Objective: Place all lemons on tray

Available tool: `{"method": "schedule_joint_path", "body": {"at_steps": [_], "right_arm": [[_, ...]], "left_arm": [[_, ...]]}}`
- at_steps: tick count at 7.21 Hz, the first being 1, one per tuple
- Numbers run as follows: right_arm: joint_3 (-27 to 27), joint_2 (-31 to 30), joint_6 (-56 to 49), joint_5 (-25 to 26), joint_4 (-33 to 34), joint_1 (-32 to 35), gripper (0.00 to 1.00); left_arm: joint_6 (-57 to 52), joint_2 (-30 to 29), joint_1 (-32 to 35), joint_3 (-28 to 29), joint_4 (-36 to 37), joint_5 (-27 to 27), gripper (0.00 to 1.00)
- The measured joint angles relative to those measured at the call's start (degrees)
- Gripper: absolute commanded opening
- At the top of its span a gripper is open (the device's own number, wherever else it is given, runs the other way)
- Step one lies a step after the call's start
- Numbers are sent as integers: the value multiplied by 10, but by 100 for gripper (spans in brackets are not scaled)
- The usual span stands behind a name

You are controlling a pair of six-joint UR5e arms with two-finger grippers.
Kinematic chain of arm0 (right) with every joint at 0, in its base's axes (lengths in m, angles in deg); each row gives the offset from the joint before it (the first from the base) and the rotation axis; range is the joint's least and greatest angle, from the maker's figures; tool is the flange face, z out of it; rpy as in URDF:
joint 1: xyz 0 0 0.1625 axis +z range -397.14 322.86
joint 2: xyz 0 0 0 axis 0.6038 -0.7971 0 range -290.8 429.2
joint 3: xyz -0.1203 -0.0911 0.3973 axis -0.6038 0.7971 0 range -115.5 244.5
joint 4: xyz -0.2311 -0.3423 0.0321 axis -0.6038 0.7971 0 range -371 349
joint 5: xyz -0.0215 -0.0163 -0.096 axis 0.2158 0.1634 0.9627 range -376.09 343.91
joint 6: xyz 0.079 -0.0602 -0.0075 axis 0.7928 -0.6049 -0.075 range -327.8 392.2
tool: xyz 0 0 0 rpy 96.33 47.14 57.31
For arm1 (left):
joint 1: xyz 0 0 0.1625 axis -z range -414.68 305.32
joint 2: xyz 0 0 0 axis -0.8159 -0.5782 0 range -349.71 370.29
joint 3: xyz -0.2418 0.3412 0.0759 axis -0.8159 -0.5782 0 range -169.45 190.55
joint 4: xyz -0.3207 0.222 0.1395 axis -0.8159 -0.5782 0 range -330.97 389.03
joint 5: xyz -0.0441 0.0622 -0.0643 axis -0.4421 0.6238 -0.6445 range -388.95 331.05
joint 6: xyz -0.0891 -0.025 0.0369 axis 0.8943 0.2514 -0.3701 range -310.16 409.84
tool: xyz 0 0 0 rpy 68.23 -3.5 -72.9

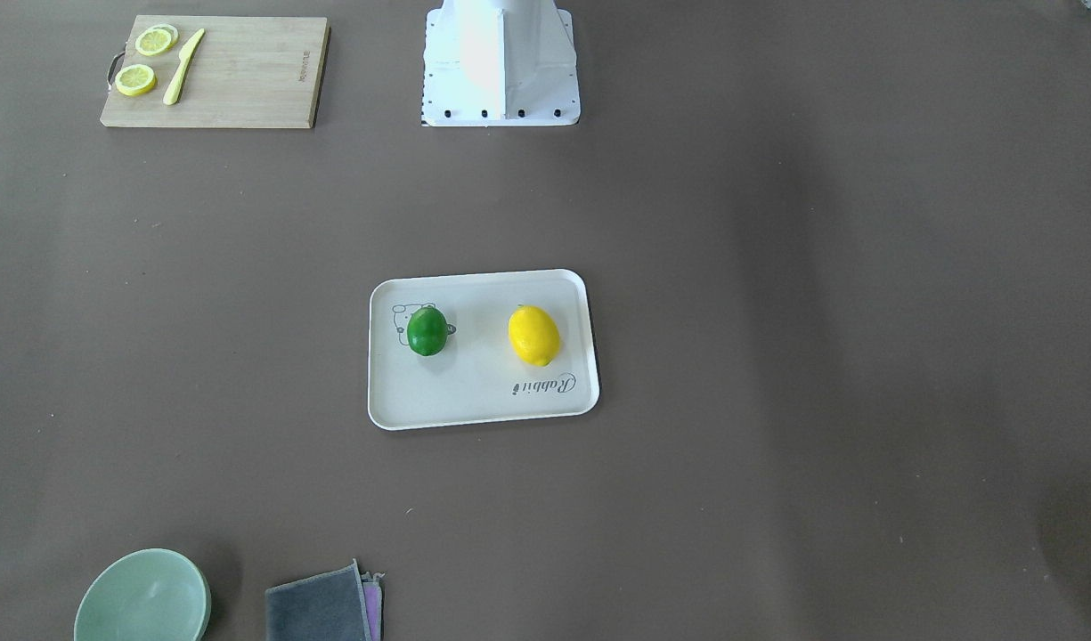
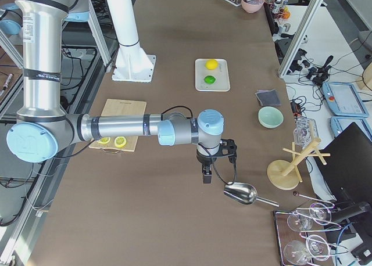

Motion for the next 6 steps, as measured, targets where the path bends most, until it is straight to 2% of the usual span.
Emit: {"method": "schedule_joint_path", "body": {"at_steps": [2,6], "right_arm": [[1,0,-1,2,0,0,100],[9,0,-1,1,0,0,100]], "left_arm": [[1,0,3,-7,0,-39,97],[-2,18,20,-8,0,-44,97]]}}
